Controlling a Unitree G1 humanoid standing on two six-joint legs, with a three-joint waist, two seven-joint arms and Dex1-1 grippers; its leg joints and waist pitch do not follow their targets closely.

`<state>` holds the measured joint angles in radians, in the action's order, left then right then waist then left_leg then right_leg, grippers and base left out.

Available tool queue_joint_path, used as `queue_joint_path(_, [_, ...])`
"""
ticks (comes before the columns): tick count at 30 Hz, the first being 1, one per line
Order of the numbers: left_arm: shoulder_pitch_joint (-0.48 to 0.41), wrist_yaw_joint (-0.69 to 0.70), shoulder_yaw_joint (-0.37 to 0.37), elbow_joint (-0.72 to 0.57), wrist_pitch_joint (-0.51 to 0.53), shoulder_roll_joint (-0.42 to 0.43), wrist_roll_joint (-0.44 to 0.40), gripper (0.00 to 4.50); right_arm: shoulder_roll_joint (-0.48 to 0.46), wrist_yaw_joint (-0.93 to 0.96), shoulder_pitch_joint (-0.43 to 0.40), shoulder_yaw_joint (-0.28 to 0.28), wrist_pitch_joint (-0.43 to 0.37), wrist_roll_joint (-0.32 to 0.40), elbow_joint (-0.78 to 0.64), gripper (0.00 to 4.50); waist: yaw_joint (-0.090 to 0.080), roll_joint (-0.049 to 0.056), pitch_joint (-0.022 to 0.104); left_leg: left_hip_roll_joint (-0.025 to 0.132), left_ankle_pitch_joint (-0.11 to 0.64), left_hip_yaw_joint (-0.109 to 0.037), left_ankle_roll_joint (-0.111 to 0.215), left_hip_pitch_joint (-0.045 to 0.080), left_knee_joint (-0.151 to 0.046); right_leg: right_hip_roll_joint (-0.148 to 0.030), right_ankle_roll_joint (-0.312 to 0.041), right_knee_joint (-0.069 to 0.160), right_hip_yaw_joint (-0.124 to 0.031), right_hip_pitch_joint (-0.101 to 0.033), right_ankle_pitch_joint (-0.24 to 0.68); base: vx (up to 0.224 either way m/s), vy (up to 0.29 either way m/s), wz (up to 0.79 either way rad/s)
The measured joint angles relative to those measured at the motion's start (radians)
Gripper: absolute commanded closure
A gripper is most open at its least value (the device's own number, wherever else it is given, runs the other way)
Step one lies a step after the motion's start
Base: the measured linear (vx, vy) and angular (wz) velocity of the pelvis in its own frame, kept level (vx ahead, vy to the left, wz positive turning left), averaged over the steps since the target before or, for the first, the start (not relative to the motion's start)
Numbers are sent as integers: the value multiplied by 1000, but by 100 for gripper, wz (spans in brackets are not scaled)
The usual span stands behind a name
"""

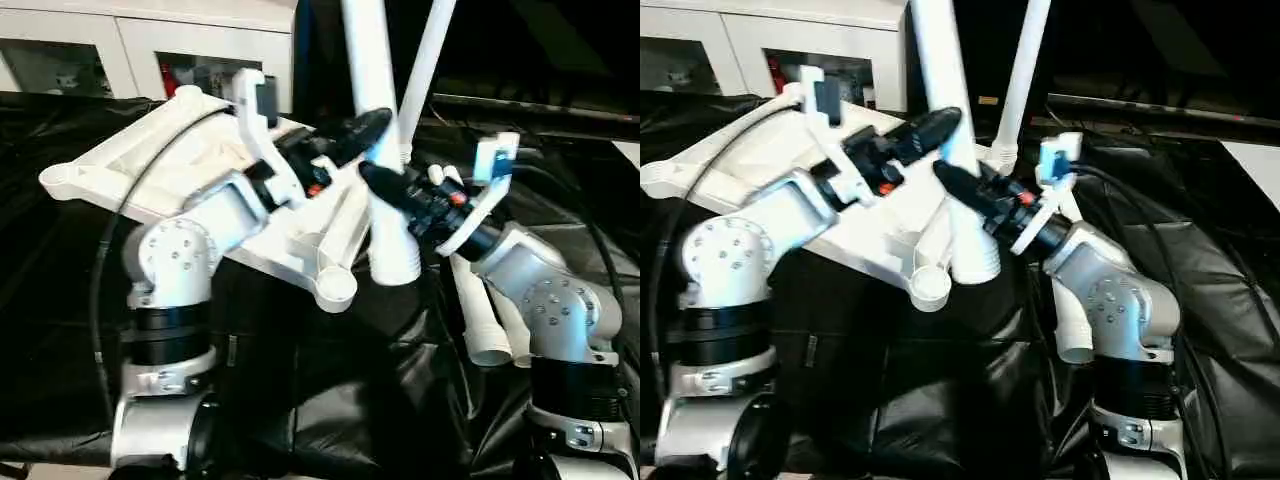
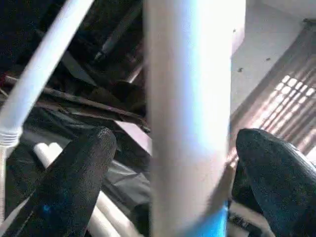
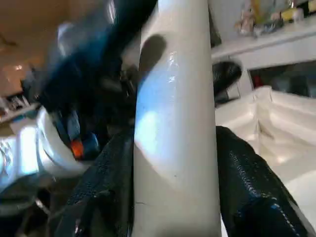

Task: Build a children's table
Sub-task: Pick table leg

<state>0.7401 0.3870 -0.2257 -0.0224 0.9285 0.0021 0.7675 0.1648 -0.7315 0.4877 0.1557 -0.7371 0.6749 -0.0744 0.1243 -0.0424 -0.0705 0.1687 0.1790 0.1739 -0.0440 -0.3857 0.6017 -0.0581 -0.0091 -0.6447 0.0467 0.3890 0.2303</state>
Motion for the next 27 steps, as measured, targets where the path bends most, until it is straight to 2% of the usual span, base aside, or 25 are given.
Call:
queue_joint_path(4, [0, -9, 8, 1, 4, 1, 2, 0, 6, 2, -9, -57, 16, -46, 0, 264, -1, 0, 0, 0, 0, 0, 0, 0, 0, 0, 0, 0, 0, 0, 0, 0, 0, 0])
queue_joint_path(7, [9, -52, 7, 20, 4, -4, -10, 0, 2, 42, -3, -105, 78, -125, 12, 264, -2, 0, 0, 0, 0, 0, -1, 0, 0, 0, 0, 0, 0, 0, -1, 0, 0, 0])
queue_joint_path(9, [13, -76, 6, 32, 4, -10, -20, 38, -5, 67, -3, -125, 98, -159, 20, 265, -3, 0, 0, 0, 0, 0, -1, 0, 1, 0, 0, 0, 0, 0, -1, 0, 0, 0])
queue_joint_path(12, [15, -128, -4, 51, -1, -22, -36, 38, -26, 107, -1, -160, 131, -205, 28, 265, -5, 0, 0, 0, 0, 0, -1, 0, 1, 0, 0, 0, 0, 0, -1, 0, 0, 0])
queue_joint_path(13, [16, -143, -9, 56, -4, -24, -40, 71, -30, 116, -1, -172, 142, -216, 36, 265, -6, 0, 0, 0, 0, 0, -1, 0, 1, 0, 0, 0, 0, 0, -1, 0, 0, 0])
queue_joint_path(14, [16, -152, -11, 59, -5, -26, -46, 71, -31, 120, -1, -181, 149, -226, 42, 265, -6, 0, 0, 0, 0, 0, -1, 0, 1, 0, 0, 0, 0, 0, -1, 0, 0, 0])
queue_joint_path(18, [16, -178, -13, 68, -10, -27, -57, 93, -36, 137, -1, -205, 176, -257, 48, 265, -7, 0, 0, 0, 0, 0, 0, 0, 1, 0, 0, 0, 0, 0, -1, 0, 0, 0])
queue_joint_path(20, [16, -188, -13, 68, -16, -30, -59, 126, -39, 143, -1, -209, 186, -266, 51, 265, -7, -1, 0, 0, 0, 0, 0, 0, 1, 0, 0, 0, 0, 0, -1, 0, 0, 0])
queue_joint_path(23, [16, -212, -13, 71, -27, -35, -73, 130, -42, 155, 1, -222, 204, -283, 58, 265, -8, -1, 0, 0, 0, 0, 0, 0, 1, 0, 1, 0, 0, 0, -1, 0, 0, 0])
queue_joint_path(25, [16, -227, -14, 75, -35, -41, -77, 161, -42, 159, 3, -225, 209, -293, 61, 265, -8, -1, 0, 0, 0, 0, 0, 0, 1, 0, 1, 0, 0, 0, -2, 0, 0, 0])
queue_joint_path(27, [16, -237, -15, 80, -40, -44, -80, 168, -42, 162, 6, -228, 218, -298, 71, 265, -9, -1, 0, 0, 0, 0, 0, 0, 1, 0, 1, 0, 0, 0, -2, 0, 0, 0])
